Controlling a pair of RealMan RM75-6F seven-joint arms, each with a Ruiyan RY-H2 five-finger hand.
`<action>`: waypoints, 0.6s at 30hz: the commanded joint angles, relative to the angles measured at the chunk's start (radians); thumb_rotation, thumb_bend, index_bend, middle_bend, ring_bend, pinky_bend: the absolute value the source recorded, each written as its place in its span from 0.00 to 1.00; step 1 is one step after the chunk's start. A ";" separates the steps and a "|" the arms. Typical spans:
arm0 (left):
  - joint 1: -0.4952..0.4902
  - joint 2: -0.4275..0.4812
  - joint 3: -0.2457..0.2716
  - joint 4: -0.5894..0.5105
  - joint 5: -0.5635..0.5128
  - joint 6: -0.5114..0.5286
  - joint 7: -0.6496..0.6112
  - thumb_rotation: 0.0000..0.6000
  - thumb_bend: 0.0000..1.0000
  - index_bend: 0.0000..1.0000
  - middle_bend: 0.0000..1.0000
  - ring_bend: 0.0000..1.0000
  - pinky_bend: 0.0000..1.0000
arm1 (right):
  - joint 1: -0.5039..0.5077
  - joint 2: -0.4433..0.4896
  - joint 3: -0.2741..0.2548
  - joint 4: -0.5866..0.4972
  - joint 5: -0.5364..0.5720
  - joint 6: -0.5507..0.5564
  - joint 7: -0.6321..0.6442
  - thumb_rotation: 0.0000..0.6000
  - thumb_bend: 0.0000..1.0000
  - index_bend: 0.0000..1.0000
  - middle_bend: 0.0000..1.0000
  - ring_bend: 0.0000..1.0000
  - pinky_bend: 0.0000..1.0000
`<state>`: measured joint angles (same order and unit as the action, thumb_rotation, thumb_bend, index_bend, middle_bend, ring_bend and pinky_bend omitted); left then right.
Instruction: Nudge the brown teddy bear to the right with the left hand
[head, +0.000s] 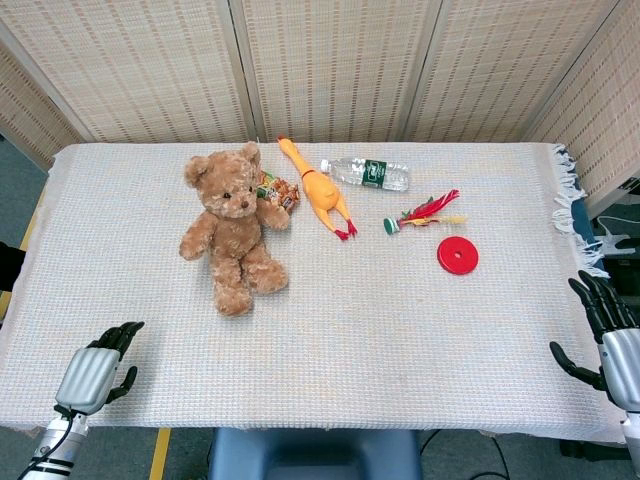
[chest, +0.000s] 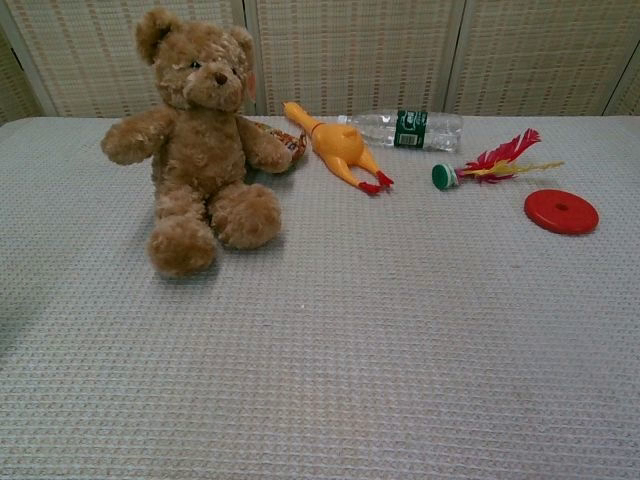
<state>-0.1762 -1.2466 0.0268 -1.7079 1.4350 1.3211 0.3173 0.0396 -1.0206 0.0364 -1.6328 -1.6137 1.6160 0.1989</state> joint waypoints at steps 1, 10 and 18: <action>-0.001 -0.001 -0.001 0.000 -0.002 -0.002 0.002 1.00 0.45 0.11 0.13 0.16 0.43 | 0.001 0.000 0.000 -0.002 0.000 -0.004 0.002 1.00 0.20 0.00 0.00 0.00 0.16; 0.010 -0.095 -0.052 0.060 -0.025 0.064 0.018 1.00 0.45 0.05 0.12 0.16 0.45 | 0.005 -0.002 -0.003 -0.010 -0.006 -0.020 -0.004 1.00 0.20 0.00 0.00 0.00 0.16; -0.045 -0.255 -0.180 0.191 -0.096 0.080 -0.021 1.00 0.45 0.00 0.04 0.08 0.34 | 0.018 -0.021 0.002 0.023 -0.040 -0.010 0.021 1.00 0.16 0.00 0.00 0.00 0.16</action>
<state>-0.2012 -1.4745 -0.1265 -1.5359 1.3626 1.4057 0.3074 0.0561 -1.0392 0.0389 -1.6143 -1.6486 1.6024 0.2157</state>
